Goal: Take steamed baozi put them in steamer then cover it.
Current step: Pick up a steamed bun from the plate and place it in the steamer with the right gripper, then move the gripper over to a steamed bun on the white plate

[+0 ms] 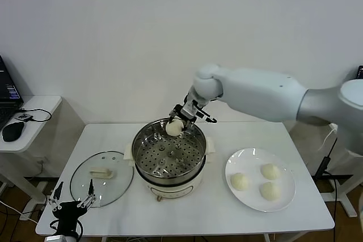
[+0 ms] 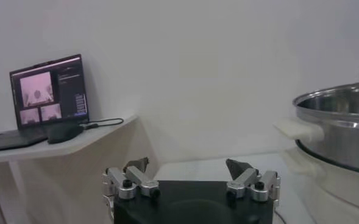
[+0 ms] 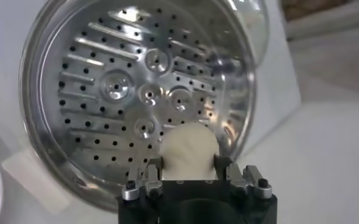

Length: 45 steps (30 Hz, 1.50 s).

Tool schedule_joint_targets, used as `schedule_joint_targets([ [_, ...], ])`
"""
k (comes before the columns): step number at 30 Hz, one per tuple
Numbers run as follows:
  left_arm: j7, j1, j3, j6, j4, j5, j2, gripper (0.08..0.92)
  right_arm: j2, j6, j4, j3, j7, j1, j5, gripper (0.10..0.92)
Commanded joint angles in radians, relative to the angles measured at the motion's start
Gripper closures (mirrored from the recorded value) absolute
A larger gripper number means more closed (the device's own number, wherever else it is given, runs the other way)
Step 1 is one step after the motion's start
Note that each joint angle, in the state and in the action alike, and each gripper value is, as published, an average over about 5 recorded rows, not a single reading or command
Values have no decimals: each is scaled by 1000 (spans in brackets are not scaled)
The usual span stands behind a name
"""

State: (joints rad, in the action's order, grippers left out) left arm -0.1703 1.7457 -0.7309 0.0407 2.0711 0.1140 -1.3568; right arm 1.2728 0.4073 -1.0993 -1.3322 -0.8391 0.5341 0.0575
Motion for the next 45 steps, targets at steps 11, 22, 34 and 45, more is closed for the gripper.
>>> schedule_joint_targets([
  [11, 1, -7, 1, -4, -1, 2, 0, 177, 114, 161, 201, 42, 96, -99, 155, 480],
  [22, 0, -9, 2, -3, -3, 2, -2, 177, 117, 150, 182, 30, 85, -95, 139, 345],
  [34, 0, -13, 7, -13, 7, 6, 1, 177, -172, -473, -259, 50, -146, 186, -316, 203],
  [45, 2, -19, 24, -24, 9, 15, 23, 177, -612, -823, -596, -14, -137, 253, -408, 203],
])
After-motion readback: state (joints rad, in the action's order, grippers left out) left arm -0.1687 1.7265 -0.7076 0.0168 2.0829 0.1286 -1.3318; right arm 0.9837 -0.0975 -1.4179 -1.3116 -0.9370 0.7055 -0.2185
